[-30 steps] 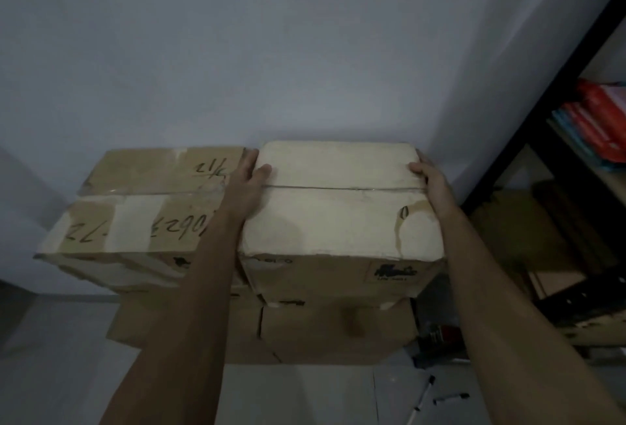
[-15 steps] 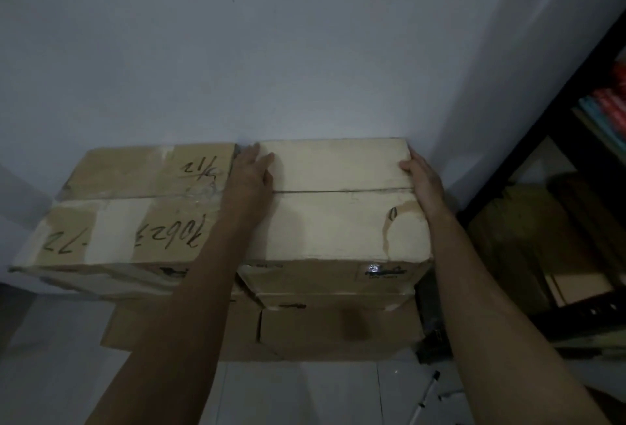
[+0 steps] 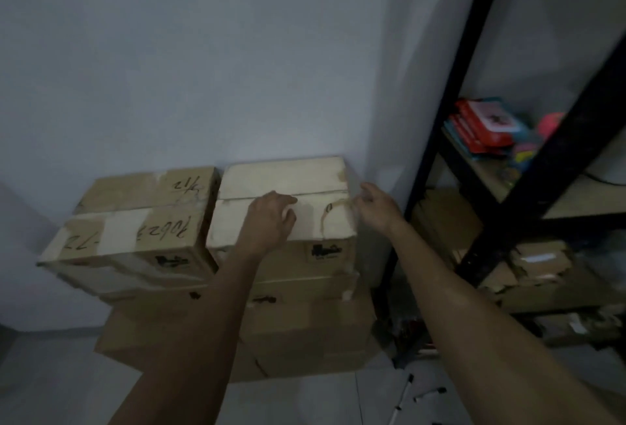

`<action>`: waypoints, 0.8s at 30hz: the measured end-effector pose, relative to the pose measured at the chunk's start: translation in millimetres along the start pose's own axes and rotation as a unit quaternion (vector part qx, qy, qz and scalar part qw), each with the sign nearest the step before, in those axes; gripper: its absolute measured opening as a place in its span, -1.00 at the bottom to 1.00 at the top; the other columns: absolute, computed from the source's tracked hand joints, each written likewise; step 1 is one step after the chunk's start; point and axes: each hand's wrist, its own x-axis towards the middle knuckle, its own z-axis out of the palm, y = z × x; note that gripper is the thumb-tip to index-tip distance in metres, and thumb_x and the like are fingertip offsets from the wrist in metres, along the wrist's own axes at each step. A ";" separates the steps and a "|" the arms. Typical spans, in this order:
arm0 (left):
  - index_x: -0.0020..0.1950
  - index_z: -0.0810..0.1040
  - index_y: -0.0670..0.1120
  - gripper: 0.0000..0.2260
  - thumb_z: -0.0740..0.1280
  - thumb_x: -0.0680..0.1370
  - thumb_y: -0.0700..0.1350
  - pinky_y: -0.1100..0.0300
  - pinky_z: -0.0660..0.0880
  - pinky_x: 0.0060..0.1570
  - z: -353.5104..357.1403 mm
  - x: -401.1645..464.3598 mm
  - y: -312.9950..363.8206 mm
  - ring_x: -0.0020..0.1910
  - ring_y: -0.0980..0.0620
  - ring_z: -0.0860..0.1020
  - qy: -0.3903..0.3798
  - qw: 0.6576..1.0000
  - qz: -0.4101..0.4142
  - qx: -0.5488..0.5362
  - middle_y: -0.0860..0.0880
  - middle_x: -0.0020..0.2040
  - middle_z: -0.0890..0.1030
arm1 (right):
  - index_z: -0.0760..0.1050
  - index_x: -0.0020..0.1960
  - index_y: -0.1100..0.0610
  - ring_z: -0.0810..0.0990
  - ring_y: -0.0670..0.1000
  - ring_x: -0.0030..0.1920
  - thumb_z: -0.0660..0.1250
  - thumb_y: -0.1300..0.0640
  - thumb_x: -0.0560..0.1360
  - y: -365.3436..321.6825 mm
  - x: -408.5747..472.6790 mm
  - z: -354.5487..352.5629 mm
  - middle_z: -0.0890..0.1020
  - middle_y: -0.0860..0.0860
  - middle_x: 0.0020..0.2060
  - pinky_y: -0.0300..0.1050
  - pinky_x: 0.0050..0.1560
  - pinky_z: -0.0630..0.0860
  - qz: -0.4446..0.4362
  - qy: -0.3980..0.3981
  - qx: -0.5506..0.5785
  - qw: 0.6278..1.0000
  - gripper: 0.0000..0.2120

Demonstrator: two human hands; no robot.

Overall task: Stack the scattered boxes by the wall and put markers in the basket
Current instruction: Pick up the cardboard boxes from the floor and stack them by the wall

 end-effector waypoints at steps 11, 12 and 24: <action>0.38 0.48 -0.11 -0.65 0.24 0.60 -0.09 -0.01 0.44 0.21 -4.2 -115.7 175.5 0.23 -0.19 0.50 -0.120 0.992 0.021 0.029 -0.20 0.25 0.56 | 0.00 0.60 -0.15 0.18 0.17 0.53 0.19 -0.19 0.60 69.8 -185.3 -100.4 0.16 0.04 0.57 0.09 0.49 0.22 -0.003 -0.063 -0.188 0.980 -0.35; 0.40 0.45 -0.12 -0.64 0.22 0.61 -0.08 -0.01 0.41 0.25 -3.0 -124.8 188.5 0.28 -0.18 0.48 -0.136 0.990 0.027 0.032 -0.19 0.30 0.52 | 0.00 0.60 -0.15 0.19 0.18 0.53 0.19 -0.20 0.59 76.8 -197.8 -110.4 0.16 0.06 0.57 0.10 0.48 0.23 0.006 -0.060 -0.196 0.979 -0.35; 0.47 0.37 -0.07 -0.56 0.23 0.61 0.01 0.02 0.33 0.36 39.7 -233.4 296.6 0.39 -0.18 0.38 -0.188 0.980 0.009 0.063 -0.19 0.38 0.46 | 0.11 0.57 -0.11 0.30 0.23 0.44 0.22 -0.14 0.59 212.6 -346.9 -181.5 0.28 0.14 0.50 0.03 0.37 0.35 0.070 -0.059 -0.206 0.974 -0.40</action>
